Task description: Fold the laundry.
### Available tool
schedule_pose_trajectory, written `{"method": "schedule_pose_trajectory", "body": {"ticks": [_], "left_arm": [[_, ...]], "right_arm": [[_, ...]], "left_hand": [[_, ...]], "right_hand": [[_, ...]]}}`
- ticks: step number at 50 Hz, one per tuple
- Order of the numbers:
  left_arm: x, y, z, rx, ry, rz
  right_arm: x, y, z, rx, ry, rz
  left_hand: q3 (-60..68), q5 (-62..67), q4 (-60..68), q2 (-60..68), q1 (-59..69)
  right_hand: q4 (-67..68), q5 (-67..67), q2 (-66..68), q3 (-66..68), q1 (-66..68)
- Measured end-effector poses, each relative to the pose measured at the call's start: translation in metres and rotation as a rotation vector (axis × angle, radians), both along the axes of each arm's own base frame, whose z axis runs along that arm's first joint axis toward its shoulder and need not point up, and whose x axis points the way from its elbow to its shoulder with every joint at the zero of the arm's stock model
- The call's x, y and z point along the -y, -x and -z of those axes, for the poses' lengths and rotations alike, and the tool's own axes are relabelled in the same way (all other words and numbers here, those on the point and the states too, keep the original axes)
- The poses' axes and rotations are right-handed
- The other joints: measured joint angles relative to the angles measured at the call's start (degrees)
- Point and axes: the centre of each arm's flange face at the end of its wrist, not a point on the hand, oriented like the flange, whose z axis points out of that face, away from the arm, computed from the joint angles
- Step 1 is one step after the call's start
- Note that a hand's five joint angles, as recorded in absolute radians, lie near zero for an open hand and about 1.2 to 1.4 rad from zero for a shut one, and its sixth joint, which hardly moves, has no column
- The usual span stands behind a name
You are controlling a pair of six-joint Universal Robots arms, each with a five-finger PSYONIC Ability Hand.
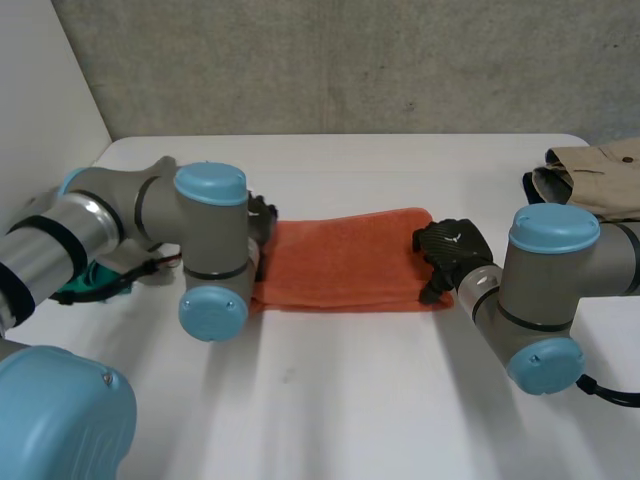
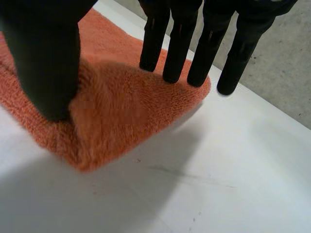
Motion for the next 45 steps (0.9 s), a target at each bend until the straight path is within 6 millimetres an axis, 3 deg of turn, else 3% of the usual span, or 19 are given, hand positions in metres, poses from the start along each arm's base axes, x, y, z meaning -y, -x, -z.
{"method": "schedule_pose_trajectory", "body": {"ticks": [4, 5, 7, 13, 20, 24, 27, 31, 33, 35, 36, 38, 40, 43, 45], "left_arm": [[0.006, -0.006, -0.011, 0.015, 0.028, -0.025], [0.005, -0.005, -0.02, -0.003, 0.041, -0.018], [0.001, -0.003, -0.031, -0.031, 0.052, -0.003], [-0.013, 0.003, -0.061, -0.118, 0.075, 0.034], [-0.024, -0.006, -0.085, -0.173, 0.079, 0.043], [-0.027, -0.013, -0.094, -0.192, 0.08, 0.049], [-0.029, -0.017, -0.099, -0.208, 0.084, 0.053], [-0.031, -0.022, -0.104, -0.229, 0.09, 0.048], [-0.032, -0.026, -0.107, -0.244, 0.094, 0.039], [-0.032, -0.028, -0.108, -0.249, 0.094, 0.034], [-0.032, -0.032, -0.109, -0.26, 0.096, 0.023], [-0.031, -0.035, -0.11, -0.269, 0.097, 0.013], [-0.03, -0.039, -0.111, -0.277, 0.097, 0.004], [-0.027, -0.044, -0.112, -0.29, 0.096, -0.007], [-0.025, -0.045, -0.112, -0.297, 0.097, -0.01]], "right_arm": [[0.0, 0.0, 0.001, -0.012, 0.004, -0.004], [-0.001, 0.0, 0.001, -0.02, 0.009, -0.006], [-0.001, 0.001, 0.001, -0.031, 0.015, -0.008], [-0.002, 0.008, -0.002, -0.074, 0.036, -0.001], [-0.001, 0.03, -0.024, -0.231, 0.153, 0.033], [-0.002, 0.025, -0.035, -0.307, 0.254, 0.012], [-0.01, 0.003, -0.045, -0.337, 0.383, -0.059], [-0.038, -0.047, -0.054, -0.312, 0.594, -0.224], [-0.063, -0.078, -0.051, -0.274, 0.692, -0.356], [-0.075, -0.09, -0.048, -0.256, 0.723, -0.416], [-0.095, -0.108, -0.038, -0.23, 0.76, -0.525], [-0.109, -0.119, -0.029, -0.217, 0.77, -0.602], [-0.118, -0.126, -0.02, -0.215, 0.76, -0.655], [-0.117, -0.127, -0.014, -0.211, 0.695, -0.659], [-0.109, -0.123, -0.019, -0.19, 0.641, -0.618]], "left_hand": [[0.0, 0.0, 0.0, 0.0, 0.0], [0.0, 0.0, 0.0, 0.0, 0.0], [0.0, 0.0, 0.0, 0.0, 0.0], [0.0, 0.0, 0.0, 0.0, 0.0], [0.0, 0.0, 0.0, 0.0, 0.0], [0.0, 0.0, 0.0, 0.0, 0.0], [0.0, 0.0, 0.0, 0.0, 0.0], [0.0, 0.0, 0.0, 0.0, 0.0], [0.0, 0.0, 0.0, 0.0, 0.0], [0.0, 0.0, 0.0, 0.0, 0.0], [0.0, 0.0, 0.0, 0.0, 0.0], [0.0, 0.0, 0.0, 0.0, 0.0], [0.0, 0.0, 0.0, 0.0, 0.0], [0.0, 0.0, 0.0, 0.0, 0.0], [0.0, 0.0, 0.0, 0.0, 0.0]], "right_hand": [[10.63, 9.99, 11.25, 11.24, 11.01], [20.62, 20.09, 20.61, 20.32, 20.05], [30.81, 29.7, 30.67, 30.3, 25.24], [33.53, 31.34, 31.82, 32.58, 25.24], [33.55, 31.34, 31.82, 32.58, 25.24], [33.61, 32.13, 31.82, 32.7, 25.24], [33.71, 32.3, 31.82, 32.76, 25.24], [33.72, 32.3, 31.82, 32.76, 25.24], [33.72, 32.3, 31.82, 32.76, 25.24], [33.72, 32.3, 31.82, 32.76, 25.24], [33.72, 32.31, 31.82, 32.76, 25.24], [31.55, 31.01, 30.04, 30.73, 25.07], [18.21, 17.72, 15.38, 16.2, 13.07], [-12.56, -13.7, -15.23, -13.47, -16.51], [-20.43, -20.6, -22.44, -21.22, -22.34]]}}
